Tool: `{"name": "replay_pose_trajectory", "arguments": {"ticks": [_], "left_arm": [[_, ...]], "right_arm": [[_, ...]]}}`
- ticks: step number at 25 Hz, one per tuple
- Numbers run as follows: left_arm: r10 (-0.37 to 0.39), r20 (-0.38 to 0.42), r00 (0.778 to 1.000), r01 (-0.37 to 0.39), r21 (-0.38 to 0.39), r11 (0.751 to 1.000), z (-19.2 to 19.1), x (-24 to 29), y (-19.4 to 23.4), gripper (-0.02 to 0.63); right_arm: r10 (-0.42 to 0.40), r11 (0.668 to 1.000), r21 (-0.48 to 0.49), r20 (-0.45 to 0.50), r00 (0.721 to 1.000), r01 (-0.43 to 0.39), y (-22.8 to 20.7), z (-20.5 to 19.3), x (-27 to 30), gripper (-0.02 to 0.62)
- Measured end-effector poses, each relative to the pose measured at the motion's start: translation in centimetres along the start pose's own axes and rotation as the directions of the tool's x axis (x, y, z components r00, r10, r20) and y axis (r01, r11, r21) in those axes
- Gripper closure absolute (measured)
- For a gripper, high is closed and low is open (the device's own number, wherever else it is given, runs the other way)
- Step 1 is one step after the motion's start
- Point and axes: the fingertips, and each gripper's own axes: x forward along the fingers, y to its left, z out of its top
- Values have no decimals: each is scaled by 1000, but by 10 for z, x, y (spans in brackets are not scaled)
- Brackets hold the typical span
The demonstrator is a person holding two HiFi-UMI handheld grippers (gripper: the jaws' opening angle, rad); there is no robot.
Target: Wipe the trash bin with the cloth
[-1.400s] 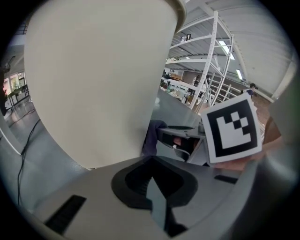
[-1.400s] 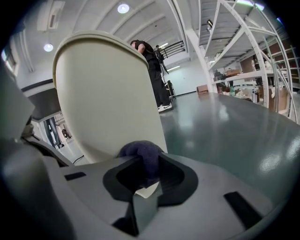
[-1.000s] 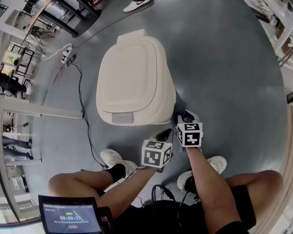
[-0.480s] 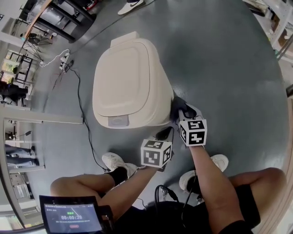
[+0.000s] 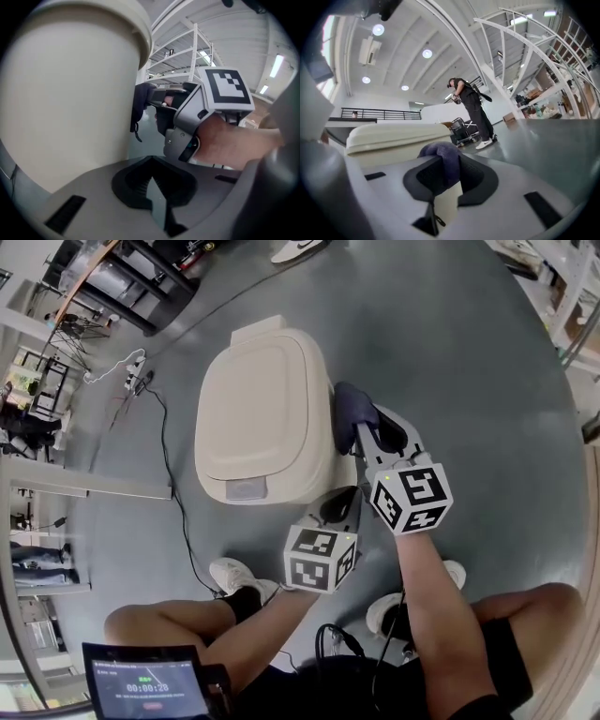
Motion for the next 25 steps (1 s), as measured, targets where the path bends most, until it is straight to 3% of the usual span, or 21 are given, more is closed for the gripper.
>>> {"name": "replay_pose_trajectory", "arguments": {"ticks": [4, 8, 17, 25], "left_arm": [[-34, 50, 998, 35, -16, 999, 22, -12, -14, 609], [-43, 44, 998, 44, -22, 999, 19, -14, -20, 609], [-25, -16, 1000, 25, -22, 999, -12, -2, -8, 609], [-37, -96, 995, 34, -32, 999, -42, 5, -9, 609]], "right_arm": [[77, 991, -109, 11, 997, -75, 25, 23, 0, 529], [87, 989, -118, -2, 996, -87, 28, 19, -3, 529], [89, 982, -161, -82, 993, -101, 19, -18, 2, 529], [70, 989, -118, -171, 983, -91, 2, -67, 4, 529]]}}
